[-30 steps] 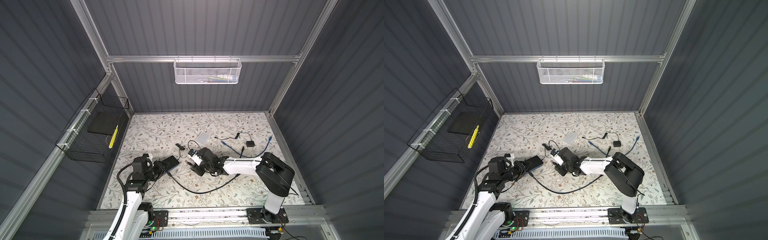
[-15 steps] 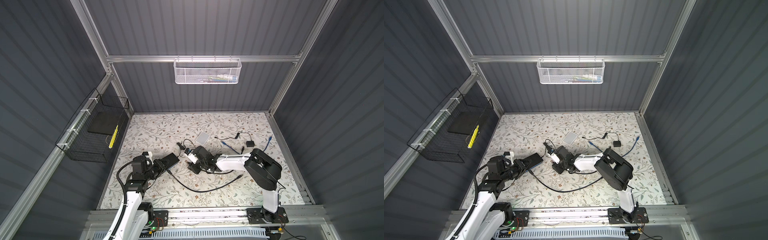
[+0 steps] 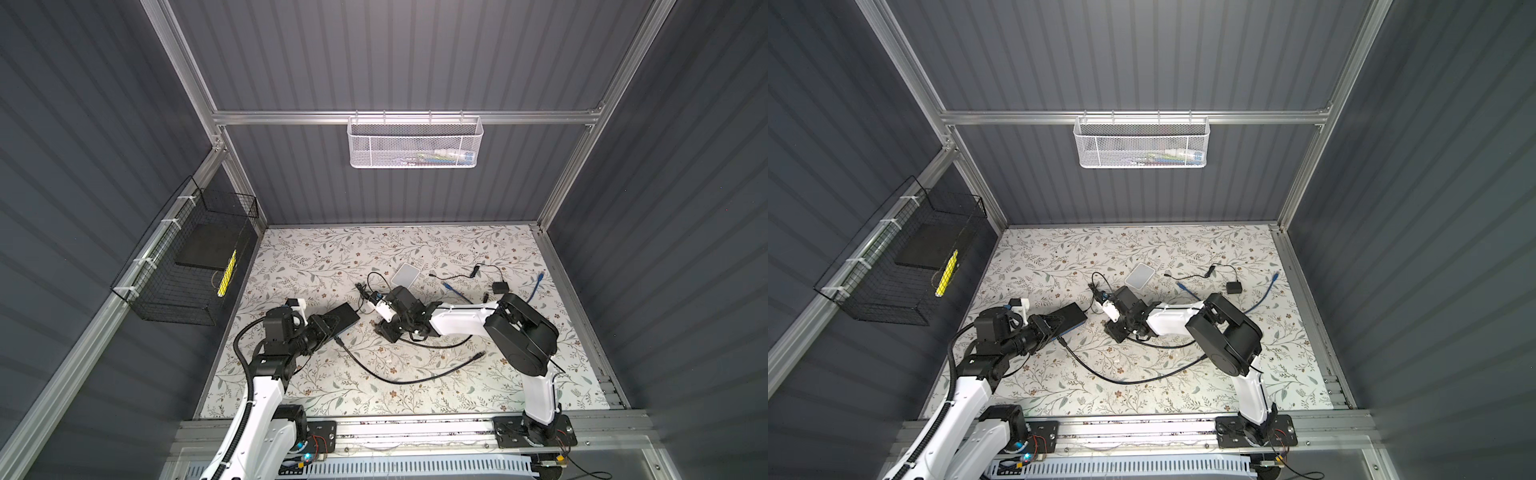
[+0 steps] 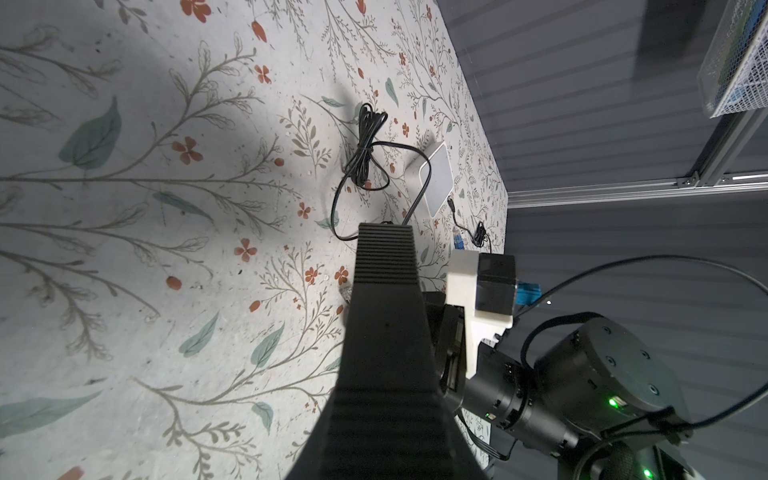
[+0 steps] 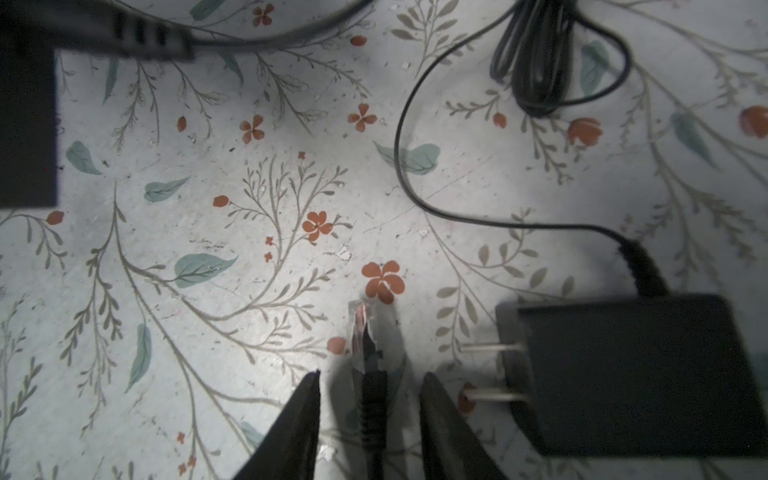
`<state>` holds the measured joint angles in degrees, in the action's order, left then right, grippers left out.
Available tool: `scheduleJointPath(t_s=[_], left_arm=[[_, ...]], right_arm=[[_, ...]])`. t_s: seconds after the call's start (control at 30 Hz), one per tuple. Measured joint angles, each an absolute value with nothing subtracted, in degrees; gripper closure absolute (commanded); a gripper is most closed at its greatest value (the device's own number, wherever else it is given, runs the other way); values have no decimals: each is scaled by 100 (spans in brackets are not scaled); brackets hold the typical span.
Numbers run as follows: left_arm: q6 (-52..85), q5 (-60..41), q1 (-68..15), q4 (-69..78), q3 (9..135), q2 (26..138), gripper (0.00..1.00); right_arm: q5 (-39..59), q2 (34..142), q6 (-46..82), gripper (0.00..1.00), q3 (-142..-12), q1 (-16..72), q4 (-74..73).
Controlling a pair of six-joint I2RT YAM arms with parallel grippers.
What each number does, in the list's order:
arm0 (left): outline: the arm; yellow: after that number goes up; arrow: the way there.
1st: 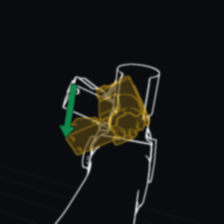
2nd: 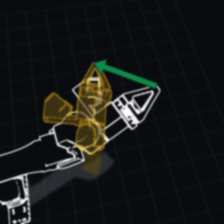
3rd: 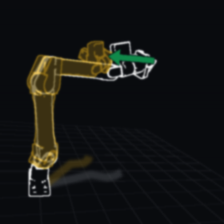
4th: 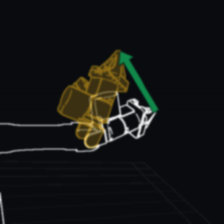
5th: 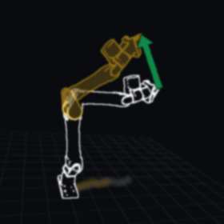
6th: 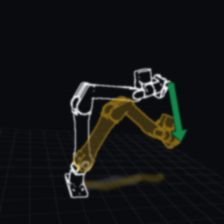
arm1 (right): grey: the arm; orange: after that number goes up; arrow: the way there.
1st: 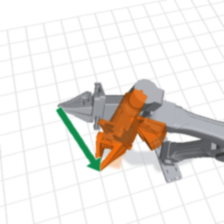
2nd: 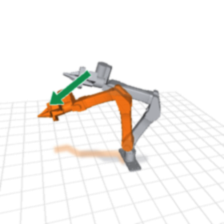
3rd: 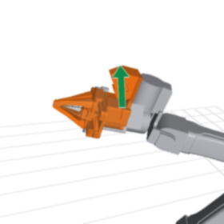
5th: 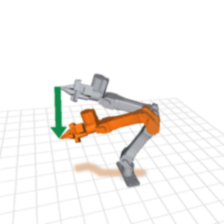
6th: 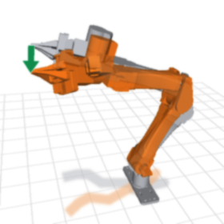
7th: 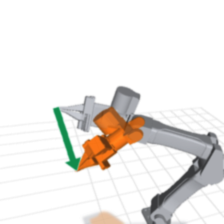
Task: Insert the plug into the switch port
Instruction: 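Lower the right gripper and grasp a second black network plug on the table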
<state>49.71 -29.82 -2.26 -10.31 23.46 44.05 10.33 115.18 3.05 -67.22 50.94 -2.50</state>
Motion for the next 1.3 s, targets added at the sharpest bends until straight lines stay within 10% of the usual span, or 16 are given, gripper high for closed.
scheduleJointPath(t_s=[0.63,0.93,1.3], left_arm=[[4969,-2982,-226,-974,2351,4456,100],[4967,-2985,-226,-827,2355,4600,100],[4998,-3004,-226,-587,2351,4276,100]], right_arm=[[1118,11518,370,72,-6709,5094,-202],[1166,11539,329,100,-6722,5087,-187],[1876,11246,674,100,-6335,4790,-434]])
